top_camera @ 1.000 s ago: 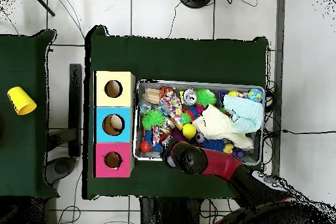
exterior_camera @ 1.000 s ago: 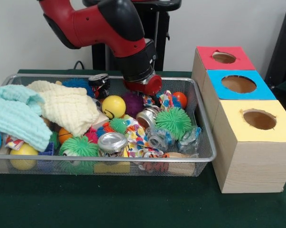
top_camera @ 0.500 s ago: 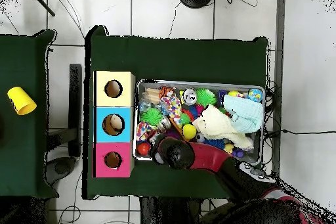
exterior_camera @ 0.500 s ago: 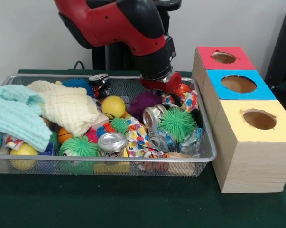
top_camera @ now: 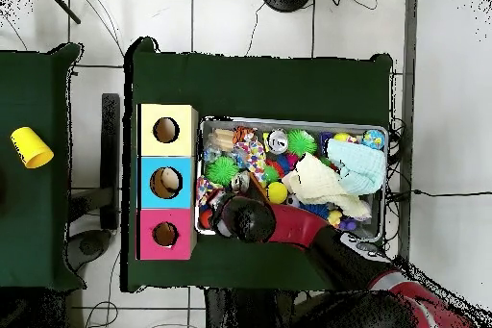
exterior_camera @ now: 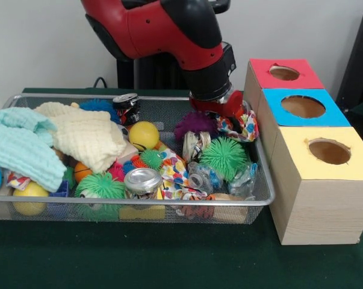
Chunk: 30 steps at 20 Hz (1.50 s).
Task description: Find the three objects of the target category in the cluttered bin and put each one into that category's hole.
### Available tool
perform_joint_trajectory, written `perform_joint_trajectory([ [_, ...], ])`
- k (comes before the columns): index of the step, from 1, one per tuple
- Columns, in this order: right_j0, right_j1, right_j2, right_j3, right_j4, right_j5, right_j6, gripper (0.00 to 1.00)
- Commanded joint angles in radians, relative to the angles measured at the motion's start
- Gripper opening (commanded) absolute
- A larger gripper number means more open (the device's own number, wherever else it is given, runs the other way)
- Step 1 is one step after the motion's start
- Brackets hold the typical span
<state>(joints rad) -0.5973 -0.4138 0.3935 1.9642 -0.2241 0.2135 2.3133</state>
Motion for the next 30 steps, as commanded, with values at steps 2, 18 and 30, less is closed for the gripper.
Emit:
perform_joint_trajectory([
  [2,0.248,-0.095,-0.192,-0.178,-0.054,0.216,0.013,1.00],
  [18,0.292,-0.258,-0.342,-0.140,-0.211,0.097,-0.015,1.00],
  [30,0.281,-0.375,-0.344,-0.065,-0.190,0.141,-0.012,1.00],
])
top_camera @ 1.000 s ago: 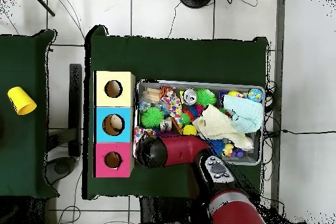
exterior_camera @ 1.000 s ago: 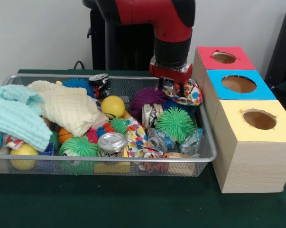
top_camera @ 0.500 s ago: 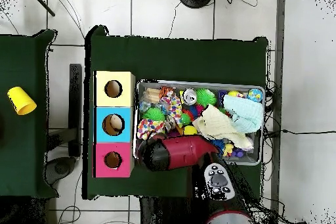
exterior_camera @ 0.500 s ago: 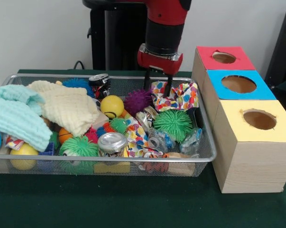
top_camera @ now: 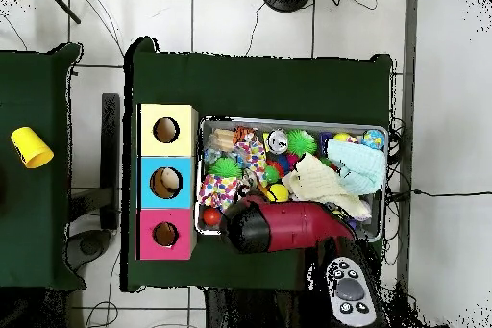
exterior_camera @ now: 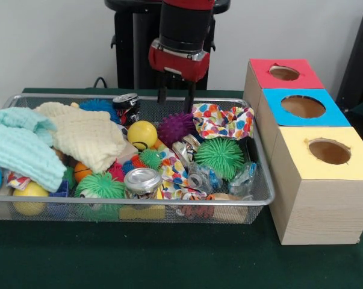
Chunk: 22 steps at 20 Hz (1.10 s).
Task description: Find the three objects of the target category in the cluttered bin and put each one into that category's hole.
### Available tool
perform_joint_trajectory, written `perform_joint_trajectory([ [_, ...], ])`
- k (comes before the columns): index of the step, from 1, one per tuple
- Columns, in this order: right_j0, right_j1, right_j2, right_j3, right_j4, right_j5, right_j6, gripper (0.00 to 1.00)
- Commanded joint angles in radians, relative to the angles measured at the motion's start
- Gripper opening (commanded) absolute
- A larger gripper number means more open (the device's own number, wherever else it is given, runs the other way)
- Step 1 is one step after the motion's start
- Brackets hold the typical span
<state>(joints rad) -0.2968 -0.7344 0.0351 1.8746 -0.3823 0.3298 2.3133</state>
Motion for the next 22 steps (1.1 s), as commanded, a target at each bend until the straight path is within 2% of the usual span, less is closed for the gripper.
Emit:
perform_joint_trajectory([
  [1,-0.038,-0.058,0.024,0.027,-0.038,0.037,-0.037,1.00],
  [6,-0.166,-0.019,0.080,0.030,-0.087,0.017,-0.139,1.00],
  [10,-0.238,0.027,0.105,-0.014,-0.159,-0.015,-0.192,1.00],
  [15,-0.299,0.078,0.141,-0.079,-0.246,-0.034,-0.209,1.00],
  [22,-0.330,0.087,0.182,-0.087,-0.289,-0.011,-0.174,1.00],
])
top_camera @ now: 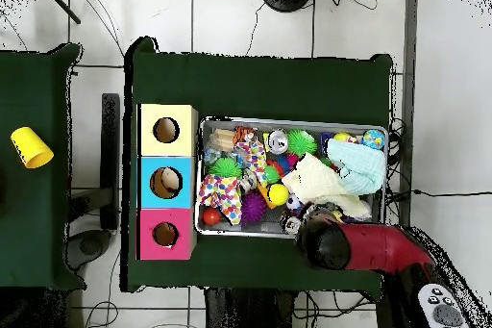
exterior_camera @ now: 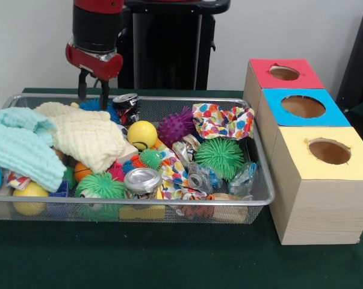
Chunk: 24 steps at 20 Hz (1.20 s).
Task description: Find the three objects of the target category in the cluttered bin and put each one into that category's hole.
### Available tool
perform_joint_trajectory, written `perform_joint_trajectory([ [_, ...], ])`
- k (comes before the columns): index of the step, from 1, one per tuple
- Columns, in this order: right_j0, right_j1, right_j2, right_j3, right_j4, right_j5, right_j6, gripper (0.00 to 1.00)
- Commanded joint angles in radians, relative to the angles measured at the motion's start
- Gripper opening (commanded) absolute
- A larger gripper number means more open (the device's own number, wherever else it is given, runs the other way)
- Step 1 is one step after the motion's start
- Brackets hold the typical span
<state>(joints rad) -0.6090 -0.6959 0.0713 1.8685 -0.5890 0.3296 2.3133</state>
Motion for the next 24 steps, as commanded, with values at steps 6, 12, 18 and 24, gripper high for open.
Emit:
perform_joint_trajectory([
  [6,-0.058,0.074,0.197,-0.080,-0.083,-0.002,-0.161,1.00],
  [12,-0.041,0.077,0.185,-0.103,-0.103,-0.026,-0.122,1.00],
  [18,0.004,0.033,0.141,-0.110,-0.120,-0.005,-0.095,1.00],
  [24,0.101,-0.032,0.028,-0.120,-0.177,-0.020,-0.021,1.00],
])
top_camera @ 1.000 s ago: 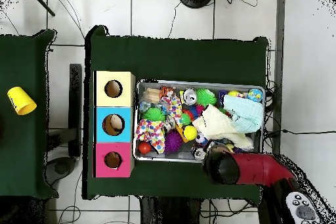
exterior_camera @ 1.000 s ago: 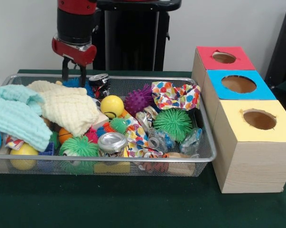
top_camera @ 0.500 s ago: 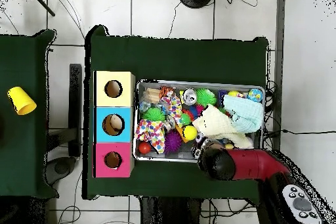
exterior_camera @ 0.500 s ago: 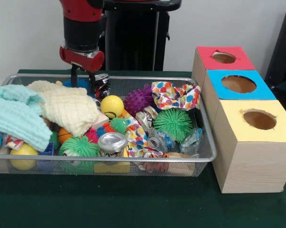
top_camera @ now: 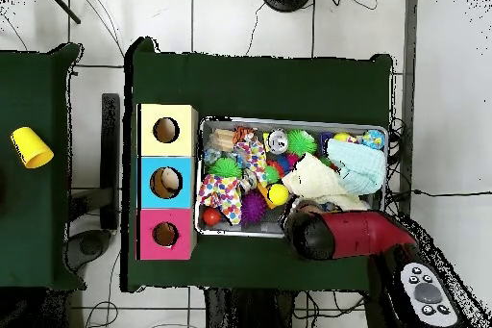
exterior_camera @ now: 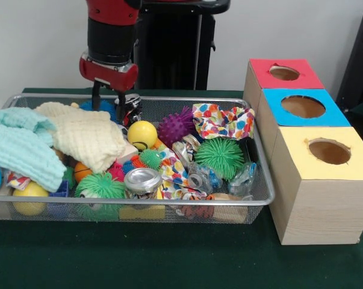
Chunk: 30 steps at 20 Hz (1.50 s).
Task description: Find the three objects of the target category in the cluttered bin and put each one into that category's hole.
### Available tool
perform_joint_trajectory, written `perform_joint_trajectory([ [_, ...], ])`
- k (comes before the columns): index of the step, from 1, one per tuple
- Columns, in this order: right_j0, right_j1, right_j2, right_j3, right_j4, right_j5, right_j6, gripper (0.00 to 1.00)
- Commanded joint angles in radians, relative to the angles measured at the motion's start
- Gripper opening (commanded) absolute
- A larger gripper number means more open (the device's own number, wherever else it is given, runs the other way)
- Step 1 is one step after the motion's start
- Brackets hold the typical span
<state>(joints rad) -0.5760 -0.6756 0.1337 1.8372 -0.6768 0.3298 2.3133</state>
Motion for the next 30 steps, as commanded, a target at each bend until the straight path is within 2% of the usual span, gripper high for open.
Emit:
perform_joint_trajectory([
  [1,0.063,-0.058,-0.028,-0.084,-0.087,-0.020,-0.029,1.00],
  [9,-0.033,-0.113,0.061,-0.066,-0.038,0.055,-0.145,1.00],
  [13,-0.097,-0.093,0.109,-0.063,-0.035,0.052,-0.181,1.00],
  [18,-0.199,-0.024,0.185,-0.108,-0.045,0.074,-0.253,1.00],
  [22,-0.234,0.022,0.217,-0.143,-0.036,0.122,-0.260,1.00],
  [26,-0.283,0.110,0.271,-0.145,-0.022,0.117,-0.254,1.00],
  [30,-0.358,0.207,0.373,-0.143,0.003,0.155,-0.314,1.00],
])
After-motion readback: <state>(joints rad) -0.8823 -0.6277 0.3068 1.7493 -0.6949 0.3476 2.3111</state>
